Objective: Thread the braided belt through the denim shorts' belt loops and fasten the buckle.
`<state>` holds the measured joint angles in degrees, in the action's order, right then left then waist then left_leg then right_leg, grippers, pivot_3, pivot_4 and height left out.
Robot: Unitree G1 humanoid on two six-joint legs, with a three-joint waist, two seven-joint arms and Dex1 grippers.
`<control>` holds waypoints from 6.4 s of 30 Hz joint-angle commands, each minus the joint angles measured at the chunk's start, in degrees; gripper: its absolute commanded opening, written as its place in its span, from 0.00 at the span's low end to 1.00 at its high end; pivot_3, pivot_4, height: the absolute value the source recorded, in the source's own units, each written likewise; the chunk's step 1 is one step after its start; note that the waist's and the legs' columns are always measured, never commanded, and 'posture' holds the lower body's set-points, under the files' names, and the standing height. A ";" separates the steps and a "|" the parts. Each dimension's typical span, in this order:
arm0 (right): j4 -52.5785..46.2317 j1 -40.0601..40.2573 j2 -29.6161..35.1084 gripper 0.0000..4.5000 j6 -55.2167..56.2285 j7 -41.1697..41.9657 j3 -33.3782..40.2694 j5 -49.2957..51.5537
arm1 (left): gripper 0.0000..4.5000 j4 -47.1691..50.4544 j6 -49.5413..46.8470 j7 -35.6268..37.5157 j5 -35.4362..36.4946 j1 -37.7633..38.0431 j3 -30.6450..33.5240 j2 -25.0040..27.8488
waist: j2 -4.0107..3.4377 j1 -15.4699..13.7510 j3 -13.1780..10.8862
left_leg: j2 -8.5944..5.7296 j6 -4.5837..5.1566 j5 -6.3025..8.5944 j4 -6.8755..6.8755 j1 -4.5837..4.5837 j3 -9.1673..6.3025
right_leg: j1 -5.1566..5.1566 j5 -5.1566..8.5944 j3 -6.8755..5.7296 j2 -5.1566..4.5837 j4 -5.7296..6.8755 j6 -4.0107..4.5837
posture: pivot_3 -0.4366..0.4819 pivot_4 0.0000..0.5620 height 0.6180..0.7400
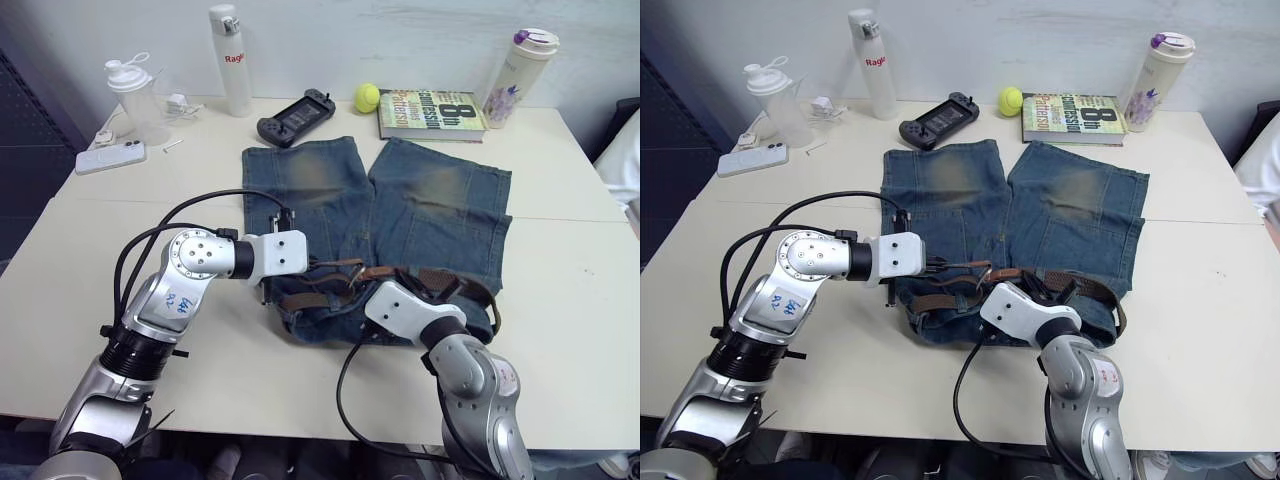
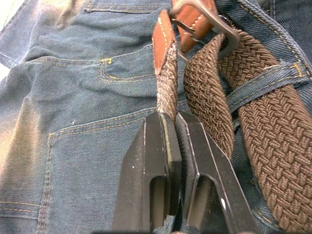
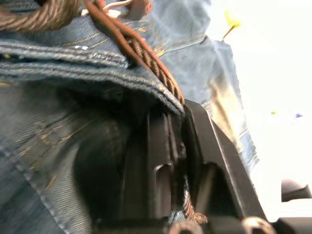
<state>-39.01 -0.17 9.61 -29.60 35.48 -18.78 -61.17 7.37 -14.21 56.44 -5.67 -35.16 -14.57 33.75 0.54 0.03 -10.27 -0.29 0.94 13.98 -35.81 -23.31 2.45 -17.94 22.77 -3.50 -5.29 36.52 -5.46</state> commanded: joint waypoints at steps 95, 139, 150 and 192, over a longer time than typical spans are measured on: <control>11.37 -10.61 5.15 0.02 10.62 -1.43 -2.30 14.38 | 0.00 -0.04 4.84 -0.16 0.02 4.96 3.06 10.83 | 0.00 0.24 0.00 | 0.10 -0.05 -0.04 0.24 -0.02 0.52 | -0.63 0.01 0.53 0.00 0.50 0.02 | 0.48 0.27 1.00; 10.87 -11.76 5.27 0.02 11.21 -1.06 -3.65 16.14 | 0.00 5.42 5.17 2.71 2.97 5.74 2.47 9.61 | 0.00 0.24 0.00 | 0.12 -0.05 -0.04 0.24 -0.01 0.55 | -0.65 0.01 0.55 0.00 0.55 0.02 | 0.48 0.27 1.00; 11.03 -13.67 4.98 0.02 11.84 -0.74 -4.29 17.54 | 0.00 4.60 2.32 -2.31 3.98 6.71 2.86 3.35 | 0.01 0.18 0.00 | 0.11 -0.04 -0.04 0.21 -0.02 0.54 | -0.65 0.01 0.55 -0.01 0.57 0.02 | 0.48 0.27 1.00; 0.21 -8.57 6.49 0.02 -17.95 11.91 -6.79 20.05 | 0.00 18.20 -9.24 -15.70 12.55 31.85 6.53 -8.43 | 0.16 0.12 0.34 | 0.06 -0.04 0.03 0.24 0.08 0.45 | -0.53 0.01 0.54 -0.10 0.32 0.03 | 0.48 0.27 1.00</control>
<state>-37.51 -8.66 15.01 -47.32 43.49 -22.98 -43.47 23.08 -22.64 39.69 4.81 -4.54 -6.58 25.21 0.70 0.15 -9.93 -0.22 0.90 14.01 -35.57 -23.22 2.90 -18.47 22.79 -2.96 -5.39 36.83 -5.44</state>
